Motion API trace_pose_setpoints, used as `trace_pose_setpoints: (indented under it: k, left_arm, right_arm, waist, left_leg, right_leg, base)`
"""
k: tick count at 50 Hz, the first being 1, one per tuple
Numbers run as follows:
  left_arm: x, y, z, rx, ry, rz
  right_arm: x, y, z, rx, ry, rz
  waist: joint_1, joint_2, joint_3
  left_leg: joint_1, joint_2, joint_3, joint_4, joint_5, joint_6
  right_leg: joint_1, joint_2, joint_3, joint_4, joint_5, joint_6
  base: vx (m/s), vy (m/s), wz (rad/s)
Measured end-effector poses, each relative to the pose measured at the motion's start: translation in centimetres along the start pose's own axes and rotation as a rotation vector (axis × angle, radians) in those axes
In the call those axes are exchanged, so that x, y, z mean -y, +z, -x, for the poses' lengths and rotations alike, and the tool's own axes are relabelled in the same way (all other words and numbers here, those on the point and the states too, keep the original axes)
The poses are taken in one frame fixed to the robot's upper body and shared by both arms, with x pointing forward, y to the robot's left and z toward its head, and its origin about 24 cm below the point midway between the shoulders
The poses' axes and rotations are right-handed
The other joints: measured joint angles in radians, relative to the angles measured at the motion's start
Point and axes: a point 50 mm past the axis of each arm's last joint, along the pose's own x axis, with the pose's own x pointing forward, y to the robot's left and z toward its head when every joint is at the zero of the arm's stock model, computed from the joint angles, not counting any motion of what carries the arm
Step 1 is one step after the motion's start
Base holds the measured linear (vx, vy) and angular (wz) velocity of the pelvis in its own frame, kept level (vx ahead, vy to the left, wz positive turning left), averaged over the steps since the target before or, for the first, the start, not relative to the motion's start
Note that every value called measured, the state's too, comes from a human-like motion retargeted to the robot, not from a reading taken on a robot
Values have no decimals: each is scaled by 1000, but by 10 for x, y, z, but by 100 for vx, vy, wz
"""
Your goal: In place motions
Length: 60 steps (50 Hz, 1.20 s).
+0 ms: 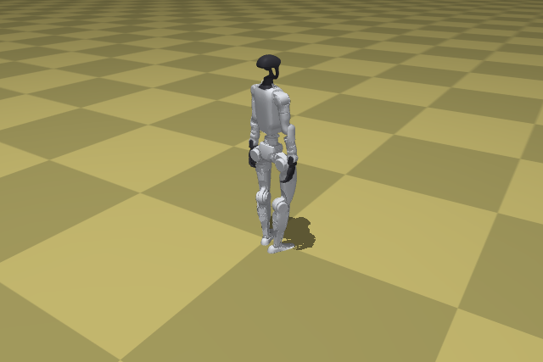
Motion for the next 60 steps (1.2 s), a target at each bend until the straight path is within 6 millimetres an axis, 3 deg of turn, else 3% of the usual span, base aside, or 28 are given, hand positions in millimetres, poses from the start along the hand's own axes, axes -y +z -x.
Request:
trace_pose_setpoints:
  k: [10, 15, 23, 32, 37, 60]
  left_arm:
    - [-7, -23, 0, -73, 26, 21]
    - [-10, -24, 0, -81, 32, 9]
    - [-13, -4, 2, -27, 37, -21]
    - [-13, 23, 7, 50, 38, -30]
    - [-11, 27, 7, 63, 37, -43]
    - [1, 24, 4, 33, 10, -99]
  right_arm:
    - [-1, 14, 2, 39, 8, 25]
    - [0, 16, 2, 39, 1, 24]
    - [5, 3, 2, -20, -14, -22]
    - [3, -10, 1, -61, -13, -122]
    - [2, -9, 1, -46, -15, -170]
    - [6, 1, 2, -21, -19, -108]
  waist:
    - [-62, 0, -8]
    - [-118, 12, -12]
    - [-207, 44, -10]
    - [-167, 60, -7]
    - [-168, 62, 3]
    - [-233, 65, 11]
  left_leg:
    - [28, 27, 68, 0, -40, 1]
    - [37, 45, 104, 1, -61, 0]
    - [44, 70, 159, 2, -89, -2]
    - [73, 83, 345, -4, -125, -22]
    - [88, 85, 394, -1, -143, -29]
    - [80, 101, 358, 29, -168, -40]
  right_leg:
    - [-40, 30, 138, 8, 32, 4]
    - [-65, 53, 210, 12, 50, 9]
    - [-103, 93, 313, 19, 76, 19]
    - [-99, 176, 532, -13, 128, 10]
    - [-99, 210, 614, -27, 167, 9]
    - [-123, 185, 561, -32, 184, 62]
  base:
    - [-6, -11, -72]
    - [-11, -10, -78]
    - [-10, -4, -75]
    - [-8, -1, -121]
    - [-6, -1, -83]
    - [-1, -1, -8]
